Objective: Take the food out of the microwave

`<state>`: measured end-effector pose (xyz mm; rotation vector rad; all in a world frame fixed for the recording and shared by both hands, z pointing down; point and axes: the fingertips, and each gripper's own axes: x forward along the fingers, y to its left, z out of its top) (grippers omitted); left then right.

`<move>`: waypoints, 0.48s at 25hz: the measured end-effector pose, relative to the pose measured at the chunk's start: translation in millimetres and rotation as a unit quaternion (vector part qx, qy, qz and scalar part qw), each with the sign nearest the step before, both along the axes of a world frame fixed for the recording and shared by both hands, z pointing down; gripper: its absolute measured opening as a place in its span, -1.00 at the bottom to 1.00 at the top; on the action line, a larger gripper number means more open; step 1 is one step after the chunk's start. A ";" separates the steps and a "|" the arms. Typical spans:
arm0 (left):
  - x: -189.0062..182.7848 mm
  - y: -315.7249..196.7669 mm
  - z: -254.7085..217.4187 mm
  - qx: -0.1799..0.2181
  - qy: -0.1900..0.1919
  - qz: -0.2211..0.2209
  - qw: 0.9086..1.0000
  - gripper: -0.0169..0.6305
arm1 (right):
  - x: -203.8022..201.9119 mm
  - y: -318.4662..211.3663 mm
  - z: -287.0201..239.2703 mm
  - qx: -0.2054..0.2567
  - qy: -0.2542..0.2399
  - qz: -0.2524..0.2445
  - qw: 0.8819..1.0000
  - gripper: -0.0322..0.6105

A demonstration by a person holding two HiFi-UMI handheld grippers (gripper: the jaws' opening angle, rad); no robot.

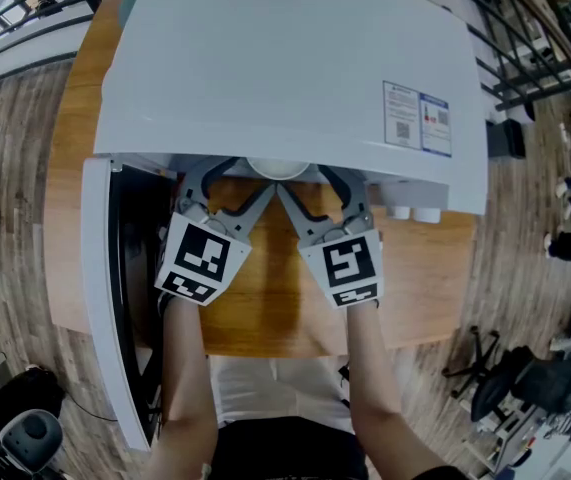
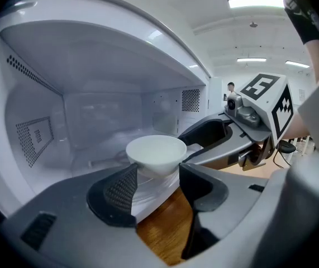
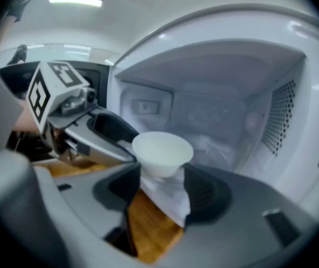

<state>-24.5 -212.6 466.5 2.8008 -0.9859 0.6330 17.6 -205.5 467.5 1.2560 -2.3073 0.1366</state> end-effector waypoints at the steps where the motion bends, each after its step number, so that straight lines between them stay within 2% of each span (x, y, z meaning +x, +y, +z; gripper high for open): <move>1: 0.2 0.5 -0.4 0.001 -0.001 0.001 1.000 -0.14 | 0.1 0.6 -0.1 0.001 -0.001 0.002 1.000 -0.09; 7: -0.7 -0.6 2.0 0.005 -0.003 -0.006 1.000 -0.13 | -0.2 -0.2 1.3 -0.001 0.008 -0.007 1.000 -0.09; 12: -0.6 -2.4 2.4 0.017 -0.030 0.004 0.999 -0.08 | 0.5 -4.4 2.9 0.002 0.030 -0.006 1.000 -0.09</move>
